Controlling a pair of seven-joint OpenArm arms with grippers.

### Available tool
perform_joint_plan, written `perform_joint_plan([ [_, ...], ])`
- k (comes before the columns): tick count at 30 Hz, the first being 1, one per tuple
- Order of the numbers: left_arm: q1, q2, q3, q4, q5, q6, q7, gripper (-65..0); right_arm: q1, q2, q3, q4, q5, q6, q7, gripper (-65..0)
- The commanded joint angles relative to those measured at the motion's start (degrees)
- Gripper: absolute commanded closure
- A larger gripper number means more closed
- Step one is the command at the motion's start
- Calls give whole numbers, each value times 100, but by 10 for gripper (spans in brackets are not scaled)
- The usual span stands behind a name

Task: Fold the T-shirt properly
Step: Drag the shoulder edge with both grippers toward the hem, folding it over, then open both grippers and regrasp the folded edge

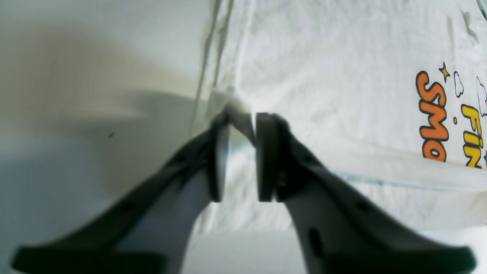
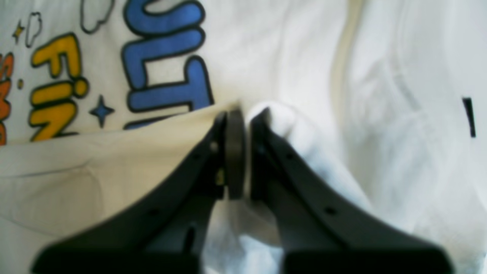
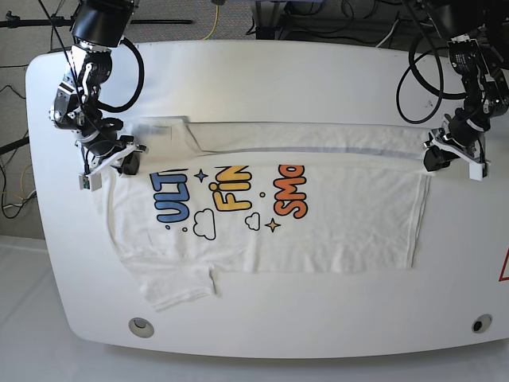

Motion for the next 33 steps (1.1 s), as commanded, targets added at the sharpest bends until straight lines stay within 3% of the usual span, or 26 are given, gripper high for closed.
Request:
perform_joint_plan([
  [1,-56,-142,-55,135,-145,-52,-25,-197,99,98,-34,74,64,27,189,-134],
  [5,-133,-189,-16,123,-101,-40,-107,-198,163,131,-137,121,-27,0,256,-236],
  [25,-168,-278,102,46,73,1,-360,-171,227,231,-408,253,-35,11,322,-247],
  [33,-232,-277,87,112,293,32,-288,-114,128,236,-298,252,-107,10,343,-254],
])
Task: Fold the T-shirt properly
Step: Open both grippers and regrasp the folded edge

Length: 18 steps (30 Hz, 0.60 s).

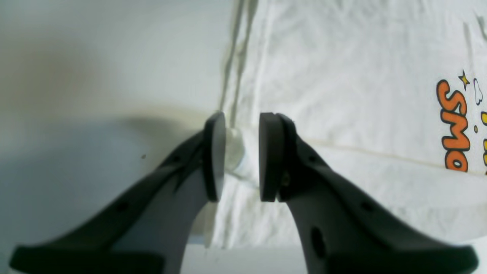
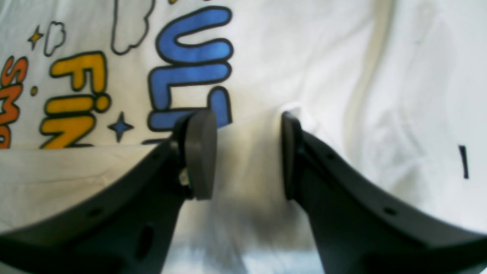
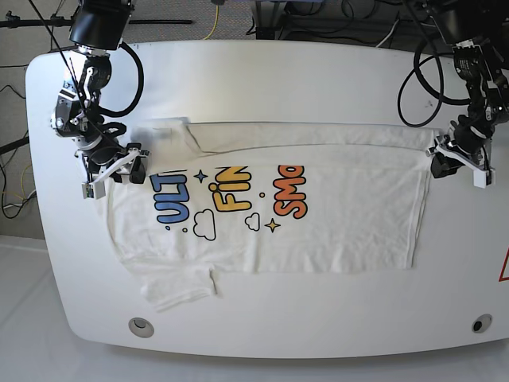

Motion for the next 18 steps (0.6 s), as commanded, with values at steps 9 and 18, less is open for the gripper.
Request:
perform_joint_plan([
  [9,-48,-86,91,260,533,-149,84,-239,100,68,577,386,-112,1,64,-357],
  [18,188,-138,229,643,751,-146,-341,-377,-2,108,523,1106,-432,-11,-10,-407],
])
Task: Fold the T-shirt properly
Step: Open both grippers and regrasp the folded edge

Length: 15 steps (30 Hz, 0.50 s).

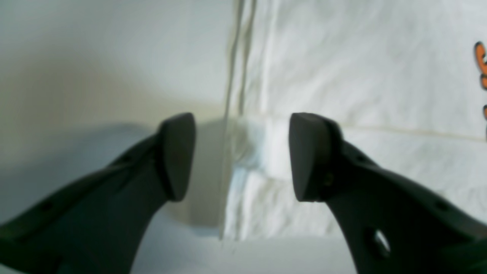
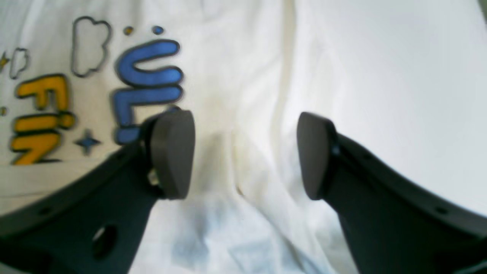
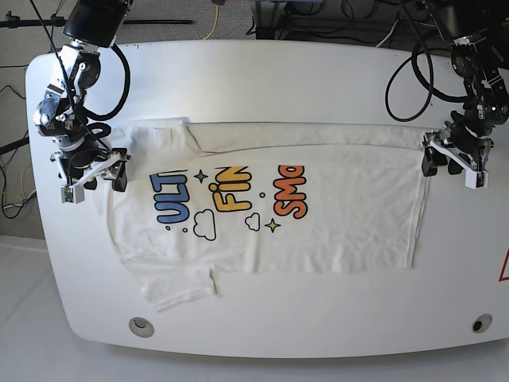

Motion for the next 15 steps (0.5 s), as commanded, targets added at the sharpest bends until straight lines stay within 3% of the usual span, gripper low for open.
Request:
perform_joint_plan([
  [1,33,-124,-8,224,-63,-3,-140,-368,47,102,-9,258,-11,5,135,-405],
  [4,125,-118,9,289,-86,2,-206,-321,-14,99,-48,339,-74,-10,157,-394],
  [12,97,-129,62,10,-290,-8,-106,-242,-271,52,-147,267,61,27,213,-122],
  [14,108,-128,68,79,-293,-13,-95,-235,-324,50,-131,330,95,22,189,-83],
  [15,112,-121,54,165,-274,4,-30,-226,-409,38,-182,434,117,28,182,-110],
])
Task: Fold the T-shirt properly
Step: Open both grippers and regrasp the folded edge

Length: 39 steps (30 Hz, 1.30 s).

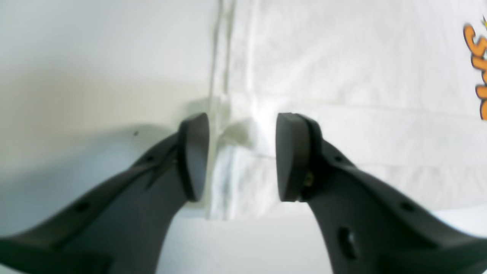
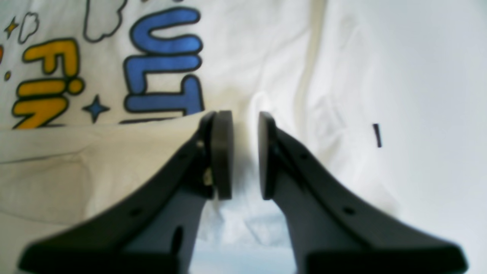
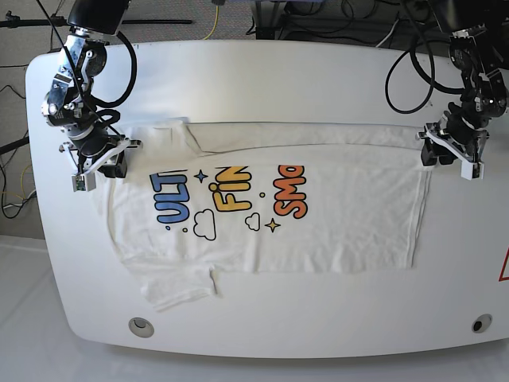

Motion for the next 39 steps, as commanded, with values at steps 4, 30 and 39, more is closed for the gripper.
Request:
perform_joint_plan([
  [4,-33,-89,-59,524,-72,9,21,-218,-191,93,-54,563,162,45,163,-202],
  [30,626,-67,368,1475,682,28,-776,-356,-562,43,453,892,-1541,42,408,-414],
  [39,536,-54,312,1304,579,28,-767,-394,-372,68,369,92,-1466,93,1221,-429],
])
